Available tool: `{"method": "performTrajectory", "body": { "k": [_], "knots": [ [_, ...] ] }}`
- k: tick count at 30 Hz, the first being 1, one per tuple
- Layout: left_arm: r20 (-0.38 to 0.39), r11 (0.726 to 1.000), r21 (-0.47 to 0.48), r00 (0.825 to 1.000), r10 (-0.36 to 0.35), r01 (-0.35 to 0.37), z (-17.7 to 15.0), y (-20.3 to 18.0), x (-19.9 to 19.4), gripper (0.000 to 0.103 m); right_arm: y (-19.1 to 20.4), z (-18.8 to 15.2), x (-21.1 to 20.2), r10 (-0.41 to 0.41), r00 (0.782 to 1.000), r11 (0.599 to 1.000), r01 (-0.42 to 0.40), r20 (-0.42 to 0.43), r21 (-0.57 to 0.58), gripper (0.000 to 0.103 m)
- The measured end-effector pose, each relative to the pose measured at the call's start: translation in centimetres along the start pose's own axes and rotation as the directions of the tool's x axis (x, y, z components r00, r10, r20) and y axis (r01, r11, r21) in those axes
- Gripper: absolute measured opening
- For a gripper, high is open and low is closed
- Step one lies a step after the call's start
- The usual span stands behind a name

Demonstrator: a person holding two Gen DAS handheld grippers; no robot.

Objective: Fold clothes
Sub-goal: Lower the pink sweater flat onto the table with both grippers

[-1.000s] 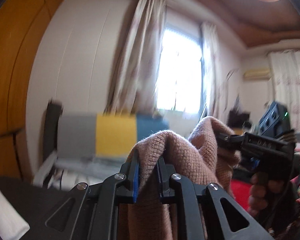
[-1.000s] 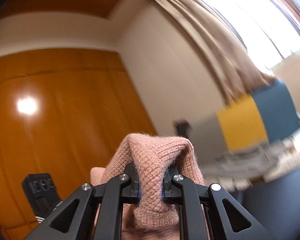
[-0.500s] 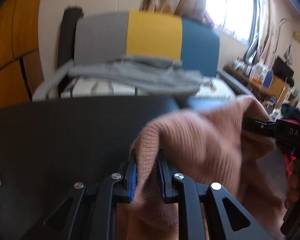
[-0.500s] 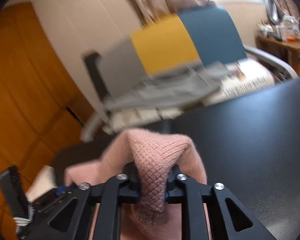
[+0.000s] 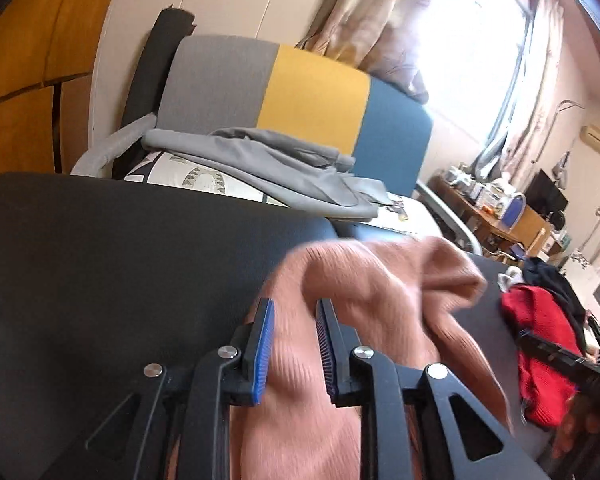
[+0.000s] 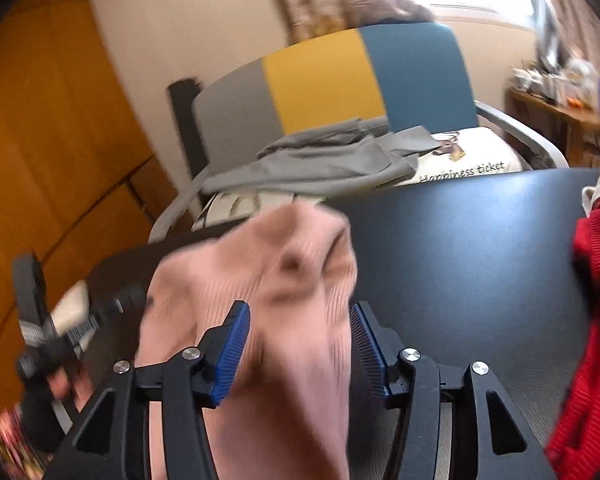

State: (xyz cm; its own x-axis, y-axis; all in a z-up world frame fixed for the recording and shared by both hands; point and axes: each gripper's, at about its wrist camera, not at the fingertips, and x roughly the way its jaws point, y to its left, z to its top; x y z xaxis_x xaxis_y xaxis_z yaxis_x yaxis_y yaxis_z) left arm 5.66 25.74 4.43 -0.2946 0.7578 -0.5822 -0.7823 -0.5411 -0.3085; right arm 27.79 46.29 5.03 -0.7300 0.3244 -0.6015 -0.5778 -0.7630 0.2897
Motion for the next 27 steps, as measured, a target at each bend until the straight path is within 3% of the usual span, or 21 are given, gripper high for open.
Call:
{"method": "performTrajectory", "body": {
  "k": [5,10,15,18,21,27],
  "knots": [
    [-0.089,0.999,-0.004,0.995,0.053,-0.054,-5.7,-0.1,-2.8,0.022,0.1,-5.2,-2.6,-0.061,0.997,0.997,0.058,-0.056,-0.044,0.057],
    [-0.154,0.995,-0.095,0.988,0.011,-0.026,-10.8,0.2,-4.4,0.022,-2.0,-9.4,-3.4,-0.017,0.99,0.997,0.026,-0.138,0.069,0.057],
    [-0.158,0.997,0.004,0.984,0.08,-0.081,-11.5,-1.1,-3.4,0.024,-1.7,-12.1,-3.4,0.033,0.983,0.997,-0.021,-0.181,0.069,0.056],
    [-0.158,0.989,0.091,0.978,0.133,-0.12,-11.0,-2.2,-2.3,0.027,-0.6,-12.9,-2.6,0.049,0.979,0.999,-0.044,-0.196,0.031,0.025],
    [-0.166,0.976,0.163,0.971,0.171,-0.144,-10.5,-3.2,-1.5,0.027,0.9,-12.6,-2.2,0.033,0.984,0.998,-0.042,-0.176,-0.047,0.016],
    [-0.195,0.986,0.105,0.97,0.147,-0.128,-9.0,-2.8,0.0,0.027,0.3,-8.9,-2.4,-0.015,0.995,0.997,0.007,-0.098,-0.083,0.006]
  ]
}}
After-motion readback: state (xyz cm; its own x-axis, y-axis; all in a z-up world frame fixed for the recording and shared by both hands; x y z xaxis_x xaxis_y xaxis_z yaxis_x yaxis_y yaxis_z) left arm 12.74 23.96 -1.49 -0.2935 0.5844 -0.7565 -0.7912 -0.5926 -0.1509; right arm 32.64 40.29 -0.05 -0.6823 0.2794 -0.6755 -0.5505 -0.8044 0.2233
